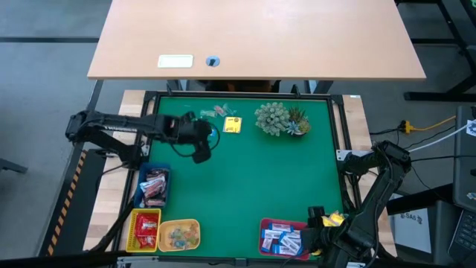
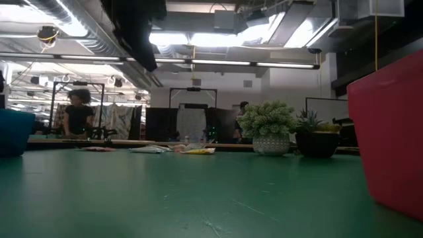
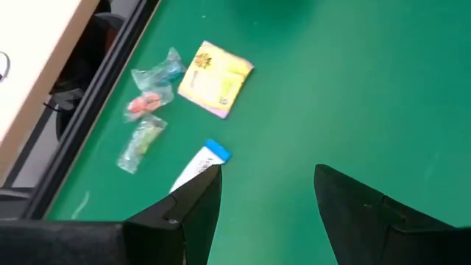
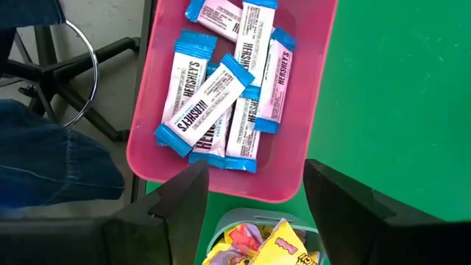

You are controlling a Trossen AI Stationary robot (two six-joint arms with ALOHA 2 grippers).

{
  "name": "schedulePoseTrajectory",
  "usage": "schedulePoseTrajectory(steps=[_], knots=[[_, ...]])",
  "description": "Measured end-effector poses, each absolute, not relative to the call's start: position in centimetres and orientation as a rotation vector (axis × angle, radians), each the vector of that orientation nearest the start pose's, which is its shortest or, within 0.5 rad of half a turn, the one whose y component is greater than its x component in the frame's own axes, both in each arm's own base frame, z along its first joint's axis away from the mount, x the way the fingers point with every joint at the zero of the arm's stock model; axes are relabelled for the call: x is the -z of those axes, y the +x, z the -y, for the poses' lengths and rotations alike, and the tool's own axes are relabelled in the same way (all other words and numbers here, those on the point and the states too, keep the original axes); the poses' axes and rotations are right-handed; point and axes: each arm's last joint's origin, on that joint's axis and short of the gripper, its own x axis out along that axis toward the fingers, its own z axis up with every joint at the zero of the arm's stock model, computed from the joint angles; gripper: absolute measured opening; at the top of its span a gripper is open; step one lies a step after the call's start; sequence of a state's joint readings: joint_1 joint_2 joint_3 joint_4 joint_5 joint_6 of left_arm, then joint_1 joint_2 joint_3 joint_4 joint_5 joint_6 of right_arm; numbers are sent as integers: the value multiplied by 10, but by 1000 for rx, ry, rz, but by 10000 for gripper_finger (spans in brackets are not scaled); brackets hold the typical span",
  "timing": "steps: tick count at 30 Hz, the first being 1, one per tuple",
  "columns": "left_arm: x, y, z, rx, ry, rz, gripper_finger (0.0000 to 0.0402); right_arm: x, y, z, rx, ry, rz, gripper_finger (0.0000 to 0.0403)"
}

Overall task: Sort candy
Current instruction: Put the blue chocolate into the red bin

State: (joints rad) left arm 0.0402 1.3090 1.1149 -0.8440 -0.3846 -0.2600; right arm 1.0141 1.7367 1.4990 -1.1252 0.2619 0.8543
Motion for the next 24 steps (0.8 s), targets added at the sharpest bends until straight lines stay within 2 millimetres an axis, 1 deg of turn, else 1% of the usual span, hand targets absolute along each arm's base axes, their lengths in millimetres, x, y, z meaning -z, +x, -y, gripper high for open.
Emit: schedulePoseTrajectory(steps=[4, 8, 12, 18, 24], knots=[[-284, 251, -44, -489, -31, -1025, 203, -271, 184, -281, -107, -90, -1235, 223], [-271, 257, -64, -452, -7, -1107, 203, -271, 184, -281, -106, -91, -1236, 223], [-250, 265, -84, -403, 55, -1221, 203, -271, 184, -281, -106, -91, -1236, 223], [-210, 275, -113, -329, 135, -1408, 203, -271, 184, -281, -106, -90, -1236, 223], [-175, 279, -132, -242, 173, -1555, 203, -271, 184, -281, -106, -90, -1236, 223]])
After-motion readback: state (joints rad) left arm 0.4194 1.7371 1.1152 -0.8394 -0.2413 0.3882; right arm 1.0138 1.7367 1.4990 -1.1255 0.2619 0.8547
